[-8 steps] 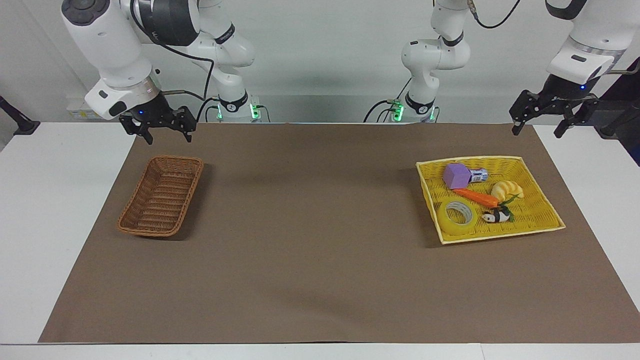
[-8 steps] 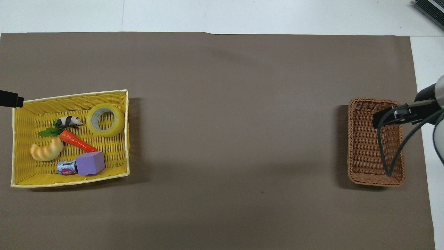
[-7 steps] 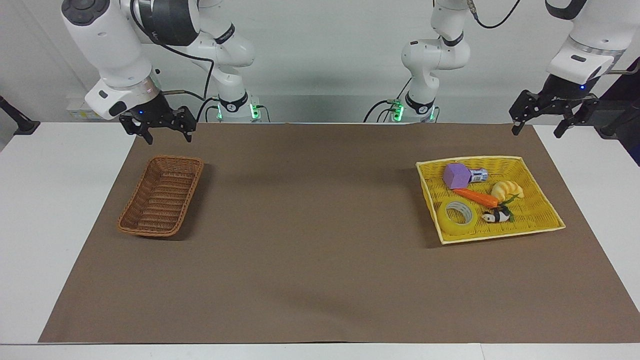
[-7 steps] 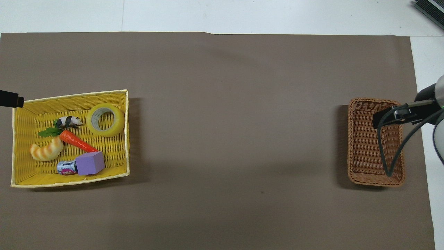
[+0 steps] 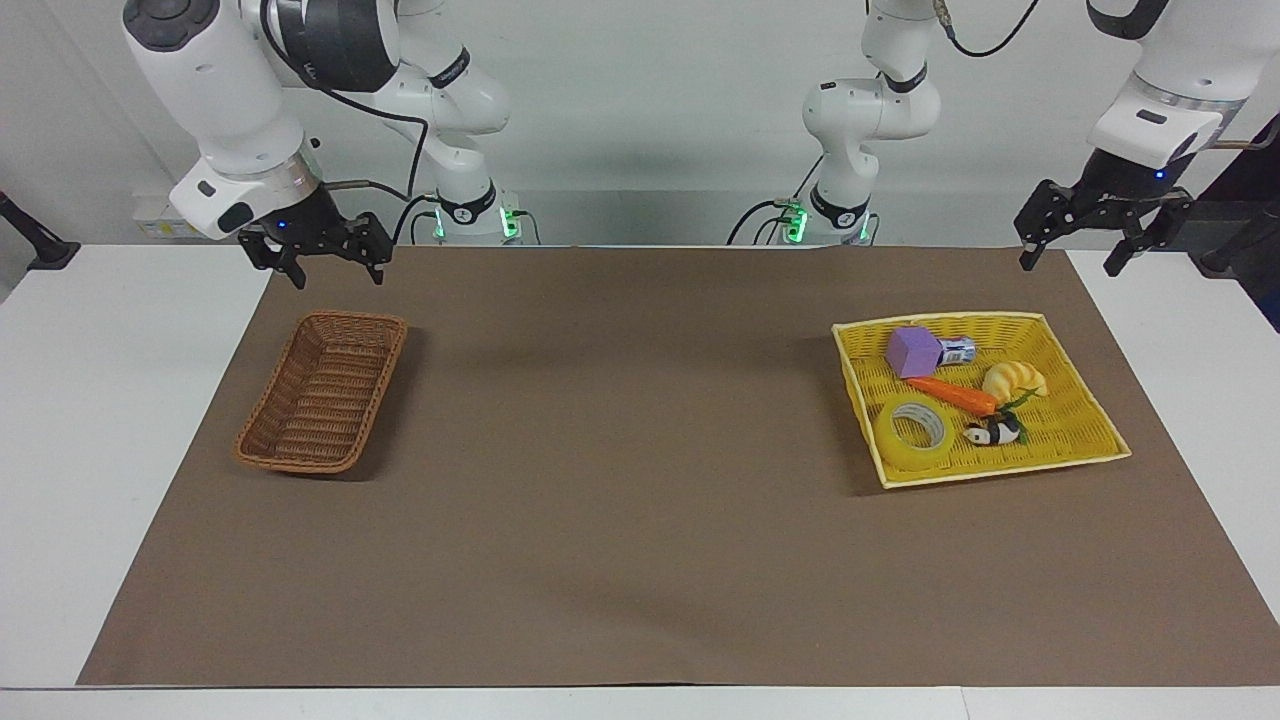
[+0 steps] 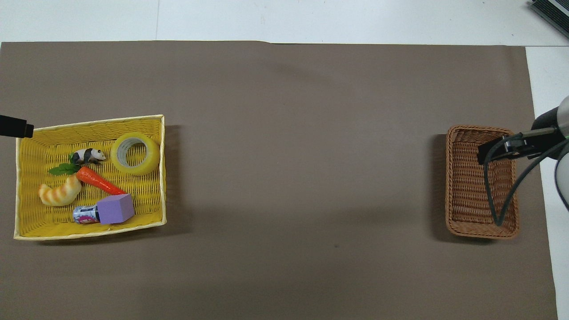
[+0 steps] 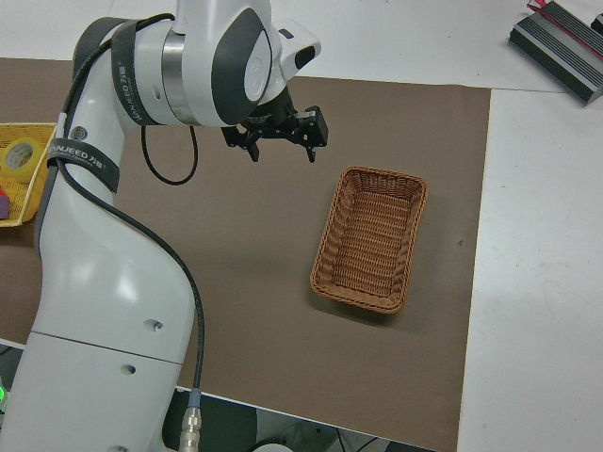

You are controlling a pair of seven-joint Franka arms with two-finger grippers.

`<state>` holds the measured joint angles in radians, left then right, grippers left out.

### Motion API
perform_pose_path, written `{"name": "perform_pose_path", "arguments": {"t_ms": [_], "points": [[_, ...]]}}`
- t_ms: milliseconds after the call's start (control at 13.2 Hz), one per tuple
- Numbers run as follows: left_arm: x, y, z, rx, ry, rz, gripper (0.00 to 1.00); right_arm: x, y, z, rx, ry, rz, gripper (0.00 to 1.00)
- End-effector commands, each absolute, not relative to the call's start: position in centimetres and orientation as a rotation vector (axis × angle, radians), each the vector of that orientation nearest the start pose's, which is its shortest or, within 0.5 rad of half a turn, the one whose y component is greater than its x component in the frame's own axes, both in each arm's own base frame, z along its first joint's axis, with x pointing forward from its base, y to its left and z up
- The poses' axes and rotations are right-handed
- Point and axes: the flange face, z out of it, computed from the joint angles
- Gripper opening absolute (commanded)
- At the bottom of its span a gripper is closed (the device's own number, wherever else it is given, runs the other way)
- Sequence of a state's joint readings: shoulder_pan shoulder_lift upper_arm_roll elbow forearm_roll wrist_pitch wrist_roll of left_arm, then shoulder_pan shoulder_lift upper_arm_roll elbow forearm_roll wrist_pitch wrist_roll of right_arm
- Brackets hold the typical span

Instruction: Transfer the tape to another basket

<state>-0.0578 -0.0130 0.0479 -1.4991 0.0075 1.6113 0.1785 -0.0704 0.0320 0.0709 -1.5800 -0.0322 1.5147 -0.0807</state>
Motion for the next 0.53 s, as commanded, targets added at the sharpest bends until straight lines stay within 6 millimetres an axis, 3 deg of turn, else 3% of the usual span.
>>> {"name": "perform_pose_path", "arguments": {"t_ms": [0, 454], "points": [[55.07, -0.68, 67.01, -3.103, 0.288, -0.182, 1.00, 55.38, -0.36, 60.24, -3.159, -0.109, 0.149, 1.00], [55.08, -0.85, 66.95, -3.103, 0.291, -0.182, 1.00, 55.06, -0.81, 60.06, -3.160, -0.096, 0.181, 1.00]]}}
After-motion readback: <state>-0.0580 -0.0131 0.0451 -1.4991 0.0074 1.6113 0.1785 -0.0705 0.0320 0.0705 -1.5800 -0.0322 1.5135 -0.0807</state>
